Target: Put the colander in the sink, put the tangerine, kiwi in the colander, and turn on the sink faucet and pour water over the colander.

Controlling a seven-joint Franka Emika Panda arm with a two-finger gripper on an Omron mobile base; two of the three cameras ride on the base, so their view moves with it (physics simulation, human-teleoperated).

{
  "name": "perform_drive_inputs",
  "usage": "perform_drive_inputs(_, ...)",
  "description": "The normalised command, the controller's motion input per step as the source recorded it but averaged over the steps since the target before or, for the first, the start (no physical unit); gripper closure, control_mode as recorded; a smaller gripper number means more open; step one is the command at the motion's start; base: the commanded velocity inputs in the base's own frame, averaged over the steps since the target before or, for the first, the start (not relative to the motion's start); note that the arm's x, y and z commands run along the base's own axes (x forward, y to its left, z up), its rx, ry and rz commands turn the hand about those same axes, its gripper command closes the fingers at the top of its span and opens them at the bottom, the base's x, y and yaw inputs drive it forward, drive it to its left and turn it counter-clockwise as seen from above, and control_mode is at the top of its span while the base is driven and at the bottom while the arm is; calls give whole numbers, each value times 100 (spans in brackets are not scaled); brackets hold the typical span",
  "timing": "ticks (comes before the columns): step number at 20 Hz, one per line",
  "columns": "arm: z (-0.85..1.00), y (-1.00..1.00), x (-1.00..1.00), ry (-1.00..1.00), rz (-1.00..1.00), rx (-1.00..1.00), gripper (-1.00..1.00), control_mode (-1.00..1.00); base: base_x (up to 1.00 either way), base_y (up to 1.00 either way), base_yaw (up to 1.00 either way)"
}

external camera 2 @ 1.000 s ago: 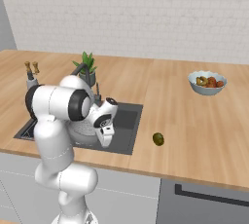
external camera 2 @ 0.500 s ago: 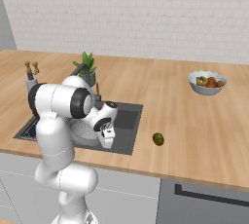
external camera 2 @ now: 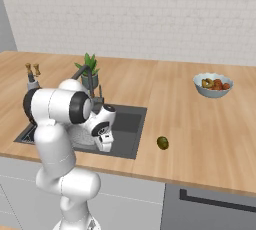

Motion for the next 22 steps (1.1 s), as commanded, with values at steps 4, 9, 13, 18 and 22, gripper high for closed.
perform_drive_inputs(4,0,15,-32,0,0,0,100,-100,0,0,0)
perform_drive_inputs(9,0,6,-32,-2,0,-2,-100,-100,0,0,0)
perform_drive_inputs(13,18,2,-27,-1,0,0,-100,-100,0,0,0)
perform_drive_inputs(18,83,-12,-43,-10,0,0,-100,-100,0,0,0)
perform_drive_inputs(22,100,-6,-31,-11,0,0,-100,-100,0,0,0)
